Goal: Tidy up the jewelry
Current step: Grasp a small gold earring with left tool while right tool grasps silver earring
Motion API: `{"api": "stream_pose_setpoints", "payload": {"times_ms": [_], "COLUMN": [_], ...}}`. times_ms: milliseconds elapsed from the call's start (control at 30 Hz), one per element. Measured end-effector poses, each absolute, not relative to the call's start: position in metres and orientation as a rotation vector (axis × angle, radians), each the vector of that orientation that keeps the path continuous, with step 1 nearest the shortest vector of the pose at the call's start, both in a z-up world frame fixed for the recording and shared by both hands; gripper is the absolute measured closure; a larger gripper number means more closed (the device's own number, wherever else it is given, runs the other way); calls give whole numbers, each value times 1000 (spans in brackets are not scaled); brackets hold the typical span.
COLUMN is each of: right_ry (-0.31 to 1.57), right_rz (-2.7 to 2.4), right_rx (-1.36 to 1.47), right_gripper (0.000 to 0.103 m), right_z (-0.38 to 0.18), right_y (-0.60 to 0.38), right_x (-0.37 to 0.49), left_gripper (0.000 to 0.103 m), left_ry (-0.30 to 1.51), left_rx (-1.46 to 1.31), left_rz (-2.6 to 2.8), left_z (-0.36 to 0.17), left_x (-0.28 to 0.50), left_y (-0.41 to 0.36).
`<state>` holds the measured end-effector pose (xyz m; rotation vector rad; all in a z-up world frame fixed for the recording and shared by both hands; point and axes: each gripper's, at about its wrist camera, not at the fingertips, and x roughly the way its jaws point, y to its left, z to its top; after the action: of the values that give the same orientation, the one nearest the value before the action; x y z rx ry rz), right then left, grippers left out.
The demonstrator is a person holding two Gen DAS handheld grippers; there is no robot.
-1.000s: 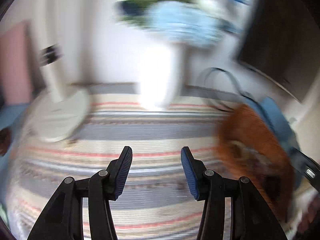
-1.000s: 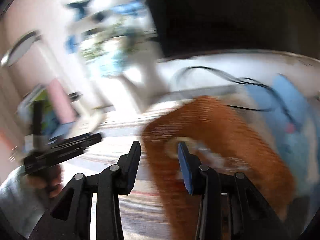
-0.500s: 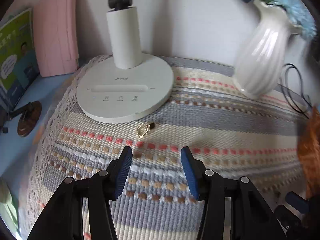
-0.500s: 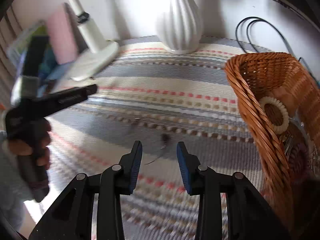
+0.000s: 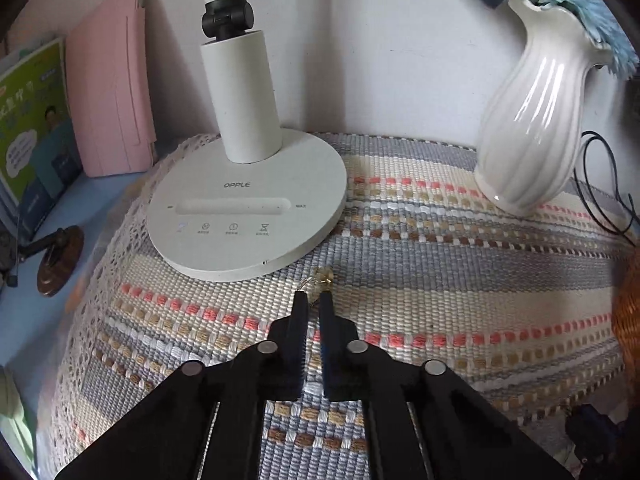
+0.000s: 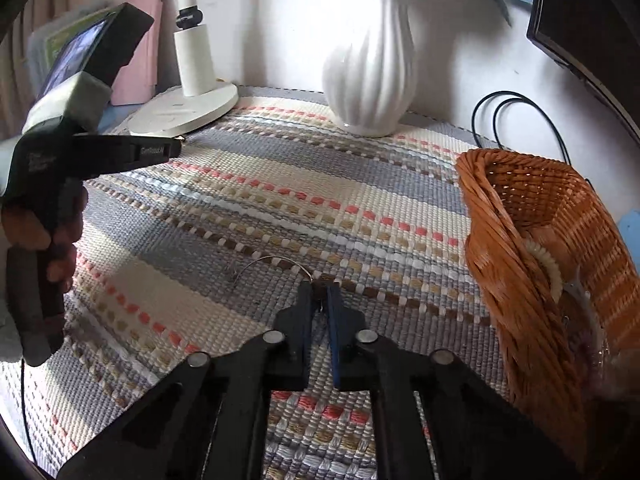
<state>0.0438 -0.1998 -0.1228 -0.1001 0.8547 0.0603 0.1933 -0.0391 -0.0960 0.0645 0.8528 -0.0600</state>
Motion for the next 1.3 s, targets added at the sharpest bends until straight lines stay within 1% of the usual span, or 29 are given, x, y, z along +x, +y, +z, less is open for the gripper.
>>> {"api": "stream_pose_setpoints", "payload": {"times_ms": [33, 167, 233, 467, 633, 667, 700, 733, 767, 800, 1000, 1100, 1133, 1167, 1200, 1233, 1267, 1300], "right_ry": [852, 803, 800, 793, 849, 859, 858, 849, 841, 837, 893, 876, 867, 865, 862, 858, 855, 855], "right_rz": [68, 115, 123, 120, 192, 201, 192, 170, 151, 140, 109, 85, 85, 87, 91, 91, 87, 82], "right_rx": [-113, -143, -119, -75, -19, -11, -16, -24, -23, -18, -34, -68, -78, -86, -92, -98, -106, -113], "right_gripper": [101, 101, 103, 103, 102, 99, 86, 66, 61, 60, 60, 60, 60, 60, 62, 77, 87, 93], "right_z": [-122, -110, -106, -98, -102, -104, -104, -104, -104, -104, -120, -123, -124, -124, -124, -124, -123, -122], "right_y": [-199, -196, -198, -201, -203, -203, -203, -203, -205, -206, -205, -200, -197, -196, -194, -193, -193, -192], "right_x": [42, 28, 24, 22, 24, 24, 24, 22, 22, 22, 33, 35, 36, 38, 38, 38, 38, 38], "left_gripper": [100, 101, 101, 102, 101, 99, 97, 92, 88, 87, 83, 83, 87, 96, 96, 98, 99, 100], "left_ry": [854, 821, 798, 756, 826, 839, 851, 859, 864, 867, 861, 861, 859, 859, 859, 858, 854, 851], "left_rx": [43, -35, -65, -119, -106, -95, -78, -64, -52, -40, 18, 28, 28, 24, 17, 10, 6, -1], "left_rz": [-72, -110, -126, -146, -157, -171, -180, -185, -184, -176, -165, -183, -185, -186, -186, -185, -184, -186], "left_z": [-94, -77, -66, -45, -68, -73, -78, -82, -85, -89, -99, -99, -100, -100, -100, -99, -99, -96], "left_x": [192, 177, 170, 155, 172, 175, 178, 181, 183, 187, 200, 206, 209, 210, 210, 210, 210, 208], "left_y": [-35, -22, -16, -1, -1, -5, -9, -13, -15, -18, -28, -32, -33, -33, -32, -31, -31, -30]}}
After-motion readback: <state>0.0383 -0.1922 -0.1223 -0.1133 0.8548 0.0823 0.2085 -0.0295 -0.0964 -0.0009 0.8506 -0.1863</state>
